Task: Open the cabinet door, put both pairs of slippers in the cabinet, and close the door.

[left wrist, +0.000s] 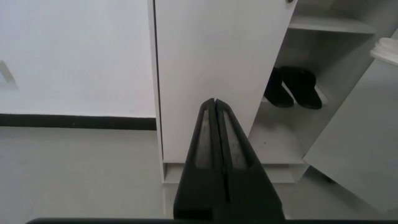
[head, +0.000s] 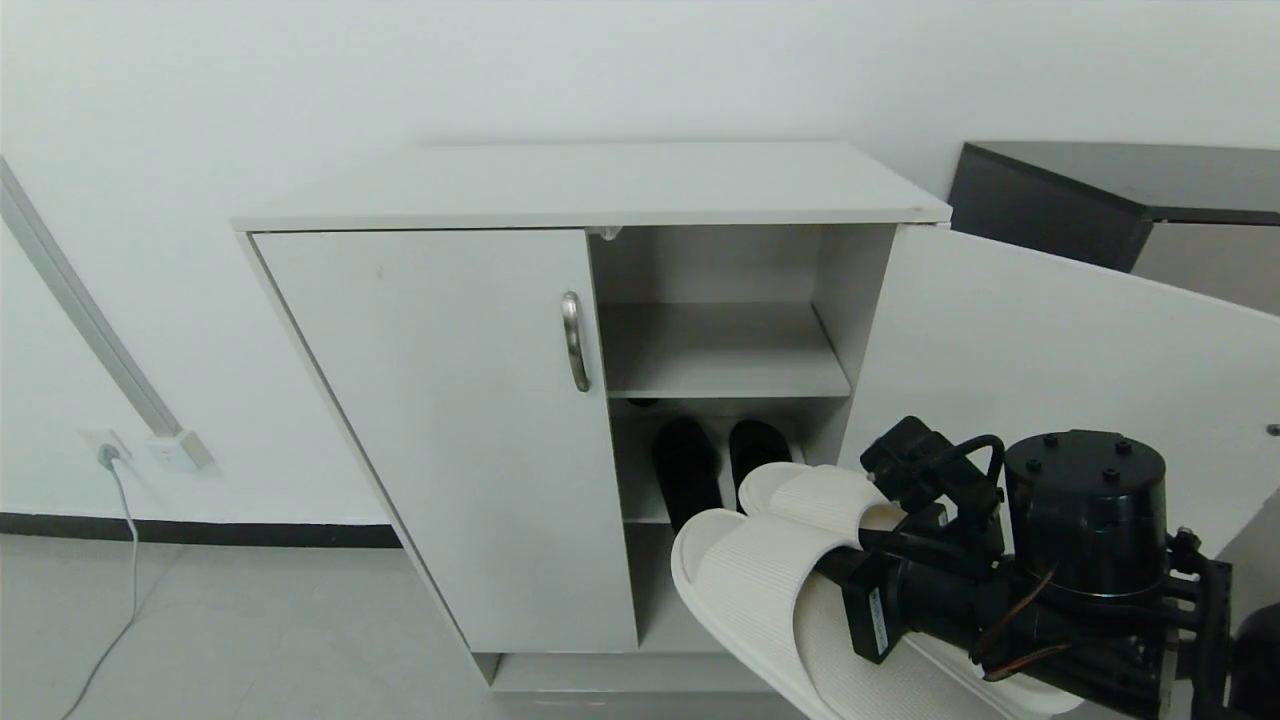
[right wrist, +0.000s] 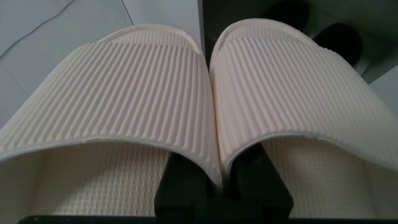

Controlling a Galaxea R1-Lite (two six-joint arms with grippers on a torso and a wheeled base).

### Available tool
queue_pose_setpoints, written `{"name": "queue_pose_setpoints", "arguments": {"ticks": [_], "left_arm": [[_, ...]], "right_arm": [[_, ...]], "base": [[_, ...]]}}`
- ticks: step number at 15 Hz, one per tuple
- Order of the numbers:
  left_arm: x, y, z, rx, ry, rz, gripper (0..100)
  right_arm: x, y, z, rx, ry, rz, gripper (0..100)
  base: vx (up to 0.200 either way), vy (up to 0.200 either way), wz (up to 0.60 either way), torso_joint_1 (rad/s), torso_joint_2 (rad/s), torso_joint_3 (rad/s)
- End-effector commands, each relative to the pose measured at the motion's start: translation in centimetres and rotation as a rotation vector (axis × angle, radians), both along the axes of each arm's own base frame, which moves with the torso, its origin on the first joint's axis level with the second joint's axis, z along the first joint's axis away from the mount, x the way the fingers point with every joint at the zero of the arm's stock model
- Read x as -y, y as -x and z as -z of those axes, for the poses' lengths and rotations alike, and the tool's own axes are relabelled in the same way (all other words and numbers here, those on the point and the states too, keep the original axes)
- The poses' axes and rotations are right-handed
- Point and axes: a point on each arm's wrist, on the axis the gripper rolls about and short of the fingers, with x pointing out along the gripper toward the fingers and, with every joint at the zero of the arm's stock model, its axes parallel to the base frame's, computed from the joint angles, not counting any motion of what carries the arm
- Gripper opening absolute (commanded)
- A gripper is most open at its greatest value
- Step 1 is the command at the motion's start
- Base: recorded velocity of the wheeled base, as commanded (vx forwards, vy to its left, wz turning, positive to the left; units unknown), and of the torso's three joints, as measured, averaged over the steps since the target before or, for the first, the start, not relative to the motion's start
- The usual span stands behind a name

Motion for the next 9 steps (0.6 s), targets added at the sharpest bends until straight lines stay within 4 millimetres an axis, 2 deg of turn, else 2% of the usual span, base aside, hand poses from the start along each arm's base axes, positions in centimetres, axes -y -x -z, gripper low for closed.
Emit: {"name": "queue_pose_setpoints", "arguments": {"ticks": [1, 6, 9], "left_arm": [[0.00, -0.01, 0.00, -0.001, 0.000, 0.000, 0], [0.00, -0.01, 0.00, -0.001, 0.000, 0.000, 0], [0.00, -0.01, 0.00, -0.001, 0.000, -0.002, 0]], "right_arm": [[-0.03, -0.01, 0.05, -0.001, 0.002, -0.001, 0], [-0.04, 0.04, 0.09, -0.002, 0.003, -0.002, 0], [-0.22, 0.31, -0.04, 0.003, 0.001, -0.009, 0]], "base": [[0.000, 0.000, 0.00, -0.085, 0.45, 0.369], [0.000, 0.000, 0.00, -0.037, 0.41, 0.378], [0.000, 0.000, 0.00, -0.004, 0.11, 0.103]]}}
